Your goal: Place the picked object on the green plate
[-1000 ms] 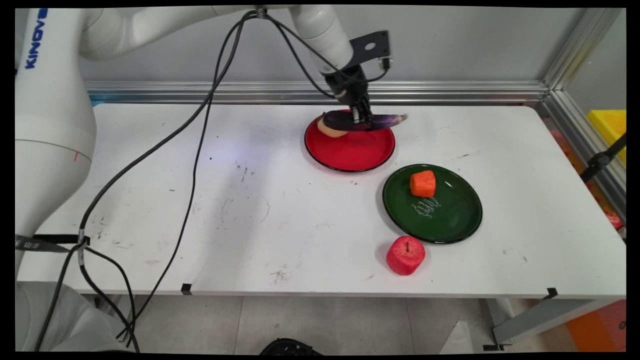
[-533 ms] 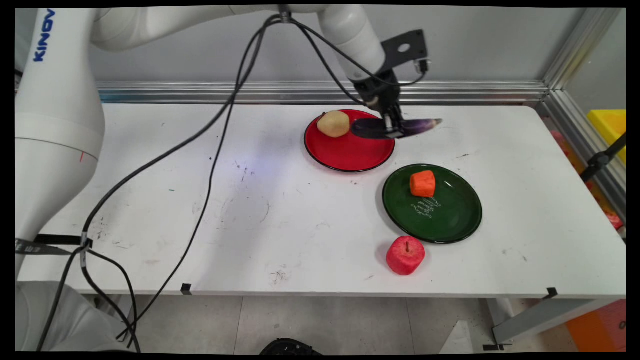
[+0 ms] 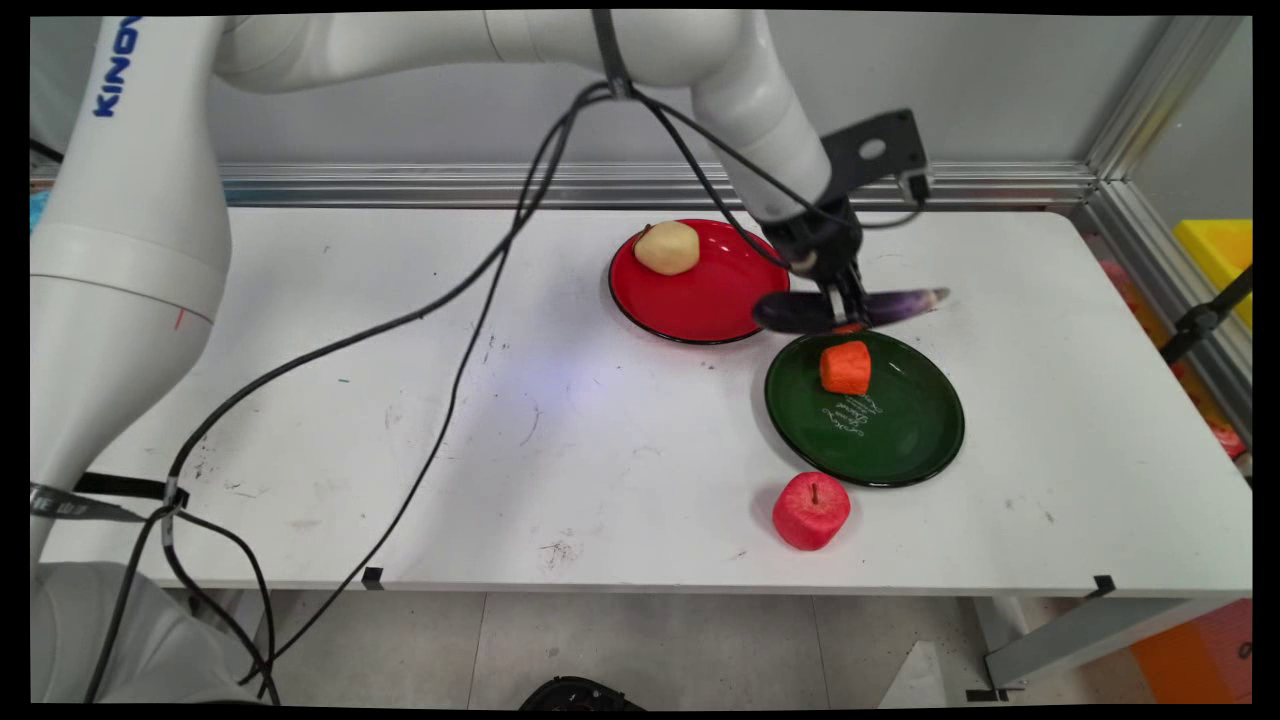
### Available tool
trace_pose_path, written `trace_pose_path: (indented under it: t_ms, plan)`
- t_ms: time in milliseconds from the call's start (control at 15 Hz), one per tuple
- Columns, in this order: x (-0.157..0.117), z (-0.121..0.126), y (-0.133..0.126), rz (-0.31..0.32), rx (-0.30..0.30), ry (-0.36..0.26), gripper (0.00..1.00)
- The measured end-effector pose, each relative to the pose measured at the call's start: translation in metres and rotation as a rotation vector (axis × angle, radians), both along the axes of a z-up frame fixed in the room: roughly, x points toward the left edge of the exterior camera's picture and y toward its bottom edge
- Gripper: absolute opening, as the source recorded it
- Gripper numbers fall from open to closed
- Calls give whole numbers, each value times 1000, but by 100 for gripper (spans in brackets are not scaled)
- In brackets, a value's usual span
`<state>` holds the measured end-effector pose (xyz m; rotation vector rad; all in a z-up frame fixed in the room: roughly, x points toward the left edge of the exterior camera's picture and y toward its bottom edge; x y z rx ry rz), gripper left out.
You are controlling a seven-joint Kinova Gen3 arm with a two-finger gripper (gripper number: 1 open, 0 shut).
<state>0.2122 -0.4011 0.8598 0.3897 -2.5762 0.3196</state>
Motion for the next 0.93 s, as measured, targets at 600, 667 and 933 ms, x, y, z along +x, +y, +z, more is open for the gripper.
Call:
trace_pose_path:
  t_ms: [600,667,933]
  plan:
    - [-43,-37,30,-5,26,24,0]
    - [-46,-42,32,-4,31,26,0]
    - [-58,-60,37,3,42,31,0]
